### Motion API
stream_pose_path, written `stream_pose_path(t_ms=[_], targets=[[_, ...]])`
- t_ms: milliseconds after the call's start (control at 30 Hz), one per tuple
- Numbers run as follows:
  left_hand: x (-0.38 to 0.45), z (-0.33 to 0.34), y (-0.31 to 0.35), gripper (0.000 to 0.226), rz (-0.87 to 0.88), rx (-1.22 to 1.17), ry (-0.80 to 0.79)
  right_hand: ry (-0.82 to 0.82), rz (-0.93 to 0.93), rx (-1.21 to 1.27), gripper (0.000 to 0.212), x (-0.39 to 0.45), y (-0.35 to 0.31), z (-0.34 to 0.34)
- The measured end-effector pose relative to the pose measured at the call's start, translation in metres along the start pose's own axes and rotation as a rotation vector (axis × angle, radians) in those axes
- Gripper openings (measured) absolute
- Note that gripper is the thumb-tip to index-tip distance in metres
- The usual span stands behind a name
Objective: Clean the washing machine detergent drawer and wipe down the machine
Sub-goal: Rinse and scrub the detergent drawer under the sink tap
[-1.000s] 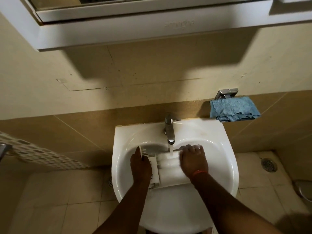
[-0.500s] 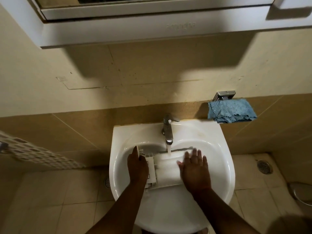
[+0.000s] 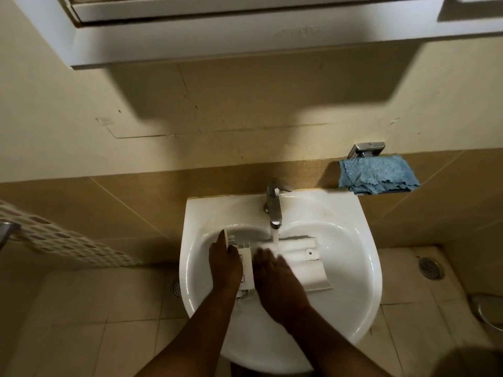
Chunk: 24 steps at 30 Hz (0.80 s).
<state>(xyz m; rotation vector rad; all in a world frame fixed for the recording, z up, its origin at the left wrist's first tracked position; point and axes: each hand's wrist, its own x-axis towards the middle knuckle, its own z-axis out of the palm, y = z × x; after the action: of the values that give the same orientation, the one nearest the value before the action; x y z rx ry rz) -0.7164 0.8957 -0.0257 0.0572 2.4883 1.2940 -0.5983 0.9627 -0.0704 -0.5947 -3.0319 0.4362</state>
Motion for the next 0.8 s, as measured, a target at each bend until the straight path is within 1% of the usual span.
stream_pose_path(t_ms=[33,67,100,133,167,233,300,333,367,400,433,467,500,533,633,667,733,767,800], targets=[[0.001,-0.002,-0.002,0.043,0.002,-0.012,0.009,0.005,-0.105,0.005,0.054,0.001,-0.005,0.0],[0.001,-0.005,-0.003,0.041,-0.001,-0.028,0.019,0.021,-0.17,0.013,0.052,0.003,0.001,-0.005],[0.0,-0.007,-0.004,0.039,-0.004,-0.042,0.029,0.035,-0.202,0.0,0.051,0.001,0.012,-0.009],[0.0,-0.008,-0.005,0.039,-0.005,-0.05,0.034,0.027,-0.197,-0.038,0.051,-0.004,0.026,-0.012],[0.001,-0.008,-0.005,0.039,-0.001,-0.055,0.034,0.01,-0.153,-0.073,0.051,-0.011,0.042,-0.016],[0.0,-0.005,-0.004,0.04,0.013,-0.056,0.031,0.023,0.016,-0.13,0.054,-0.026,0.067,-0.022],[-0.001,-0.001,-0.002,0.042,0.024,-0.03,0.022,0.039,0.213,-0.143,0.058,-0.03,0.06,-0.024],[-0.002,0.0,-0.001,0.044,0.019,-0.024,0.016,0.036,0.269,-0.109,0.059,-0.028,0.042,-0.02],[-0.002,0.0,-0.002,0.045,0.016,-0.023,0.014,0.039,0.26,-0.056,0.059,-0.026,0.022,-0.013],[-0.002,-0.001,-0.002,0.045,0.017,-0.018,0.011,0.051,0.175,-0.008,0.057,-0.025,0.0,-0.004],[0.0,-0.002,-0.003,0.045,0.021,-0.016,0.014,0.049,0.053,0.024,0.057,-0.024,-0.015,0.001],[0.002,-0.004,-0.004,0.044,0.019,-0.013,0.022,0.033,-0.054,0.042,0.057,-0.022,-0.017,0.0],[0.003,-0.005,-0.006,0.043,0.013,-0.016,0.031,0.024,-0.121,0.035,0.055,-0.019,-0.008,-0.003],[0.004,-0.007,-0.008,0.043,0.006,-0.02,0.037,0.027,-0.126,0.005,0.054,-0.019,0.009,-0.007],[0.002,-0.006,-0.008,0.041,0.015,-0.021,0.045,0.019,0.077,-0.064,0.061,-0.023,0.064,-0.024],[0.001,-0.005,-0.007,0.042,0.019,-0.027,0.042,0.027,0.133,-0.105,0.061,-0.023,0.072,-0.026],[0.0,-0.002,-0.005,0.043,0.014,-0.024,0.036,0.025,0.198,-0.117,0.057,-0.018,0.058,-0.022],[0.001,-0.002,-0.005,0.042,0.006,-0.021,0.032,0.015,0.18,-0.083,0.055,-0.015,0.039,-0.016],[0.001,-0.003,-0.005,0.041,-0.002,-0.02,0.026,0.019,0.111,-0.058,0.052,-0.012,0.02,-0.007]])
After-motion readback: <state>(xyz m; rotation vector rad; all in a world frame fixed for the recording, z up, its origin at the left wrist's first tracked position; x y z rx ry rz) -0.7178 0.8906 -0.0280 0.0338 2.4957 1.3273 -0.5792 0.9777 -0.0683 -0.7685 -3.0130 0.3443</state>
